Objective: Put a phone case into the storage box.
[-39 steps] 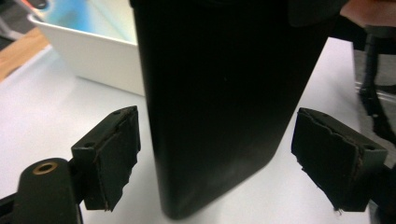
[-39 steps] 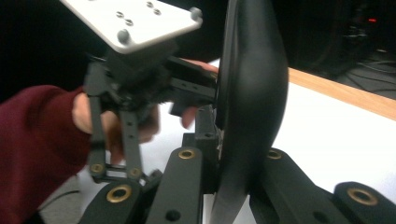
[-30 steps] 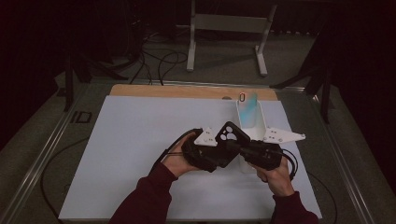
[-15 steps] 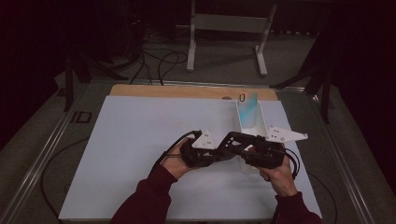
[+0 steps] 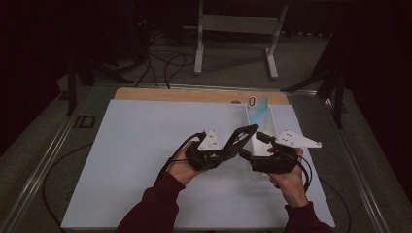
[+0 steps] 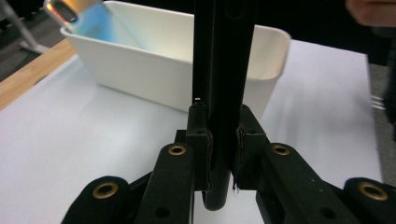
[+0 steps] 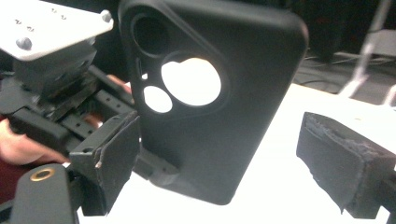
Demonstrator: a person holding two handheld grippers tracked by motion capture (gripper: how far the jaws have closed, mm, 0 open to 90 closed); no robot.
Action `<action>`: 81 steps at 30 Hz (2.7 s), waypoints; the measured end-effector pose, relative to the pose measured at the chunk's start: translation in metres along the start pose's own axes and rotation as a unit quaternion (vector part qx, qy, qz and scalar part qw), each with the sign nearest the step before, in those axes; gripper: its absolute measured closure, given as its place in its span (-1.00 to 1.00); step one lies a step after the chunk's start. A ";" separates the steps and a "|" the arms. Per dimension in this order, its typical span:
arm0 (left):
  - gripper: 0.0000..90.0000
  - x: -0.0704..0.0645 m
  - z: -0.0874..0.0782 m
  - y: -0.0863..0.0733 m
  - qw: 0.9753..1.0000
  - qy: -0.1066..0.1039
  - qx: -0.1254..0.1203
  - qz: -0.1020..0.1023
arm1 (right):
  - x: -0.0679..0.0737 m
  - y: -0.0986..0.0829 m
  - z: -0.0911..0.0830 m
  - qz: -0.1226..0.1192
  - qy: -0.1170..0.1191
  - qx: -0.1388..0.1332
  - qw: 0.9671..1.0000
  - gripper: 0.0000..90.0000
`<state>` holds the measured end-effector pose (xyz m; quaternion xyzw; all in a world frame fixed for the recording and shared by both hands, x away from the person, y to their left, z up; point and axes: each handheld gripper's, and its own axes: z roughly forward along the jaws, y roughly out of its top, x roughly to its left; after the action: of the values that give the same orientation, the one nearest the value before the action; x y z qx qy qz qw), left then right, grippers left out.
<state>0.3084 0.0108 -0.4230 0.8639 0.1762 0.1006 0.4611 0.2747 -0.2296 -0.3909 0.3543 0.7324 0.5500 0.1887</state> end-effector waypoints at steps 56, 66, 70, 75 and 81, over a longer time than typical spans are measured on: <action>-0.19 0.001 -0.009 0.000 0.999 0.030 -0.011 -0.024 | 0.005 0.023 0.015 0.056 -0.073 -0.059 0.994 -0.69; -0.65 0.008 -0.020 -0.007 0.995 0.089 -0.016 -0.041 | 0.001 0.025 0.016 0.055 -0.085 -0.060 0.993 -0.69; -0.81 0.012 -0.026 -0.009 0.993 0.103 -0.020 -0.048 | 0.000 0.028 0.016 0.051 -0.091 -0.062 0.993 -0.69; -0.94 0.018 -0.037 -0.012 0.992 0.111 -0.032 -0.056 | -0.003 0.031 0.017 0.050 -0.099 -0.065 0.992 -0.69; -1.00 0.023 -0.048 -0.016 0.990 0.123 -0.040 -0.055 | -0.009 0.034 0.019 0.041 -0.110 -0.064 0.991 -0.69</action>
<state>0.3102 0.0646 -0.4095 0.8148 0.2748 0.1877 0.4748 0.3037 -0.2187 -0.3657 0.4297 0.6550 0.5607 0.2681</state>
